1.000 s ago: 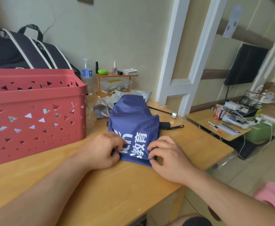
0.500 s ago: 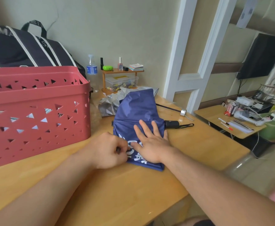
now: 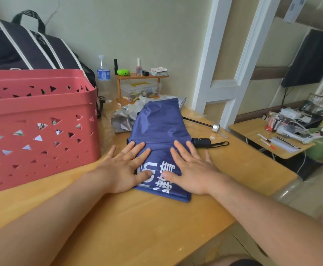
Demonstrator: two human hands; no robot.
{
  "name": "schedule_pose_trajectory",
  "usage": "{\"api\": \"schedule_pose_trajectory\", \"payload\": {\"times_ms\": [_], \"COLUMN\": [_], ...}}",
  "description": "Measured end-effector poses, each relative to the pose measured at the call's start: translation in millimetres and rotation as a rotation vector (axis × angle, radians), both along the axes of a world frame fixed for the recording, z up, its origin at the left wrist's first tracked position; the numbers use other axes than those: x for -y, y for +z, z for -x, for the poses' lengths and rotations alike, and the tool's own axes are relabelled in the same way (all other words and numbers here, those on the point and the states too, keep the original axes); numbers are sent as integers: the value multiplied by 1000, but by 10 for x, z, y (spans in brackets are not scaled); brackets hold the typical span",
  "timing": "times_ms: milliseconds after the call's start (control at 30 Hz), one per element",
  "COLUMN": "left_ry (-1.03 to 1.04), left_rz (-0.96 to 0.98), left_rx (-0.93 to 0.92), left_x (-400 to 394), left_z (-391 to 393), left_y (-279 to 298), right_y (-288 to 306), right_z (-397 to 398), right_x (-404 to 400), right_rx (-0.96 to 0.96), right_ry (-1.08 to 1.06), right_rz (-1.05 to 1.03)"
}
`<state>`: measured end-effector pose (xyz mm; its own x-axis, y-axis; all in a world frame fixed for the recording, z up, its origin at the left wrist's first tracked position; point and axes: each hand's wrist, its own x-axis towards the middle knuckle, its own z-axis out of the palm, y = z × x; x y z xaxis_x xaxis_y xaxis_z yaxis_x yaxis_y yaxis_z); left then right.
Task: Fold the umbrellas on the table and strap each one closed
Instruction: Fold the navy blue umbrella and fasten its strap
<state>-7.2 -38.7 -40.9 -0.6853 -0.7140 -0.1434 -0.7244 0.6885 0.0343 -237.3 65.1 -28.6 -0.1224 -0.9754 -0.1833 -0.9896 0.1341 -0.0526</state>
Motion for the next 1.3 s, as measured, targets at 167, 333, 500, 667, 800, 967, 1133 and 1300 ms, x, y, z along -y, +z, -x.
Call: {"api": "schedule_pose_trajectory", "payload": {"times_ms": [167,333,500,667,800,967,1133,1300], "left_ry": [-2,10,4,-6,80,360,483,399], "left_rz": [2,-9,-28,-10,233,70,-163,-216], "left_rx": [15,-6,-7,-124,-540,-674,-646,-793], "left_x": [-4,-19,-16,-47,65,580,683,573], "left_z": [17,32,13,-27,90,581,952,787], "left_y": [24,15,21,54,301,793,1004,986], "right_y": [281,258,-33,-20,-68,-88,-109,-121], "right_z": [66,-466,-118,47,46,53,82,93], "right_x": [-38,160,-78,-171,-166,-171,-160,-151], "right_rx": [-132,29,65,42,55,68,91,106], "right_ry": [-38,114,34,2,1,7,7,13], "right_rz": [-78,200,-13,-45,0,11,36,46]}}
